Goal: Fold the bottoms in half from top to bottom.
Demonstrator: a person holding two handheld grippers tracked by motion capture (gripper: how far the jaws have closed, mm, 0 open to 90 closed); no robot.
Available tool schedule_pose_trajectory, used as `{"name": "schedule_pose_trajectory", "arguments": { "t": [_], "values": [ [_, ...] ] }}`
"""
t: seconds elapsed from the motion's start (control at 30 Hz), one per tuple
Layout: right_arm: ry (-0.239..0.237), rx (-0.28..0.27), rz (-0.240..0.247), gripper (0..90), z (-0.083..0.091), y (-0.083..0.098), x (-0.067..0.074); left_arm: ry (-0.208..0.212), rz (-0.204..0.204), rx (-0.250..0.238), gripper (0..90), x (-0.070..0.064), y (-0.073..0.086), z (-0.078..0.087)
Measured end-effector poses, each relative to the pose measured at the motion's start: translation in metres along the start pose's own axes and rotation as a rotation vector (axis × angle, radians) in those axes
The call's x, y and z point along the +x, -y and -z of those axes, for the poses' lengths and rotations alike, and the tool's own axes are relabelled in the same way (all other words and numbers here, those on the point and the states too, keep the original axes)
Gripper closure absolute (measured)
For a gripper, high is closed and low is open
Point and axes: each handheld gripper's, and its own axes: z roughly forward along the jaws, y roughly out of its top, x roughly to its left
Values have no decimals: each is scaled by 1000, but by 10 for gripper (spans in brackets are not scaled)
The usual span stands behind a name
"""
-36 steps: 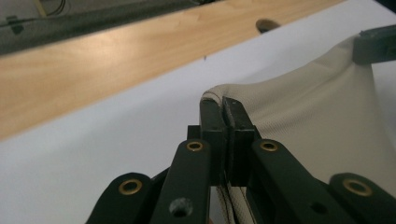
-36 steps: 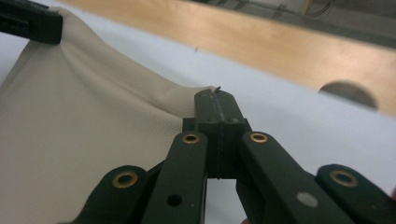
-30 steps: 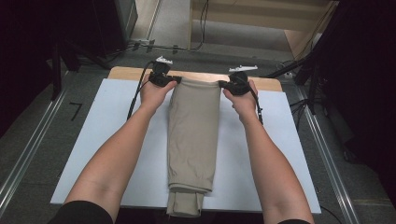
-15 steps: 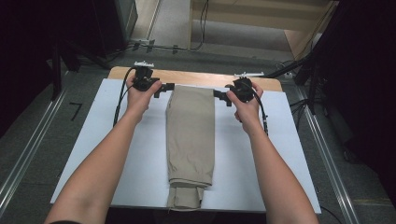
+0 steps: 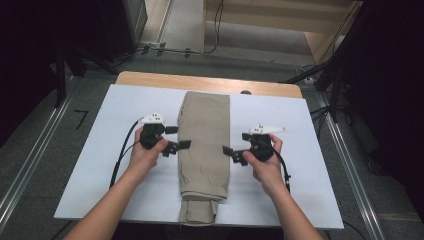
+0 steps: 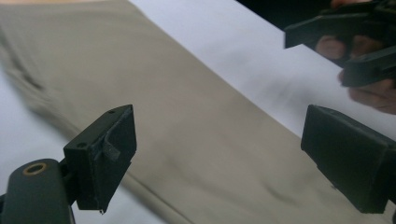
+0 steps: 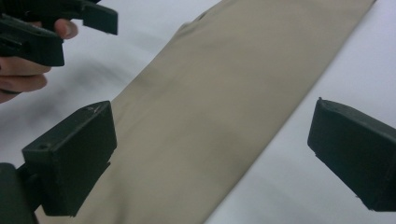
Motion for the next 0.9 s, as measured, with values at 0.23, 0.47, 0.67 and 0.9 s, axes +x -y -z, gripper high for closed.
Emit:
{"name": "schedule_pose_trajectory", "arguments": {
  "t": [0.23, 0.47, 0.67, 0.9],
  "values": [
    [-65, 9, 55, 118, 25, 56, 47, 63, -29, 43, 116, -51, 46, 10],
    [-33, 91, 141, 245, 26, 91, 79, 61, -75, 102, 185, -87, 79, 12],
    [41, 106, 210, 321, 22, 107, 86, -81, -71, 110, 270, -93, 85, 10],
    [56, 62, 277, 474, 20, 110, 90, -100, -76, 104, 472, -90, 85, 12]
  ]
}}
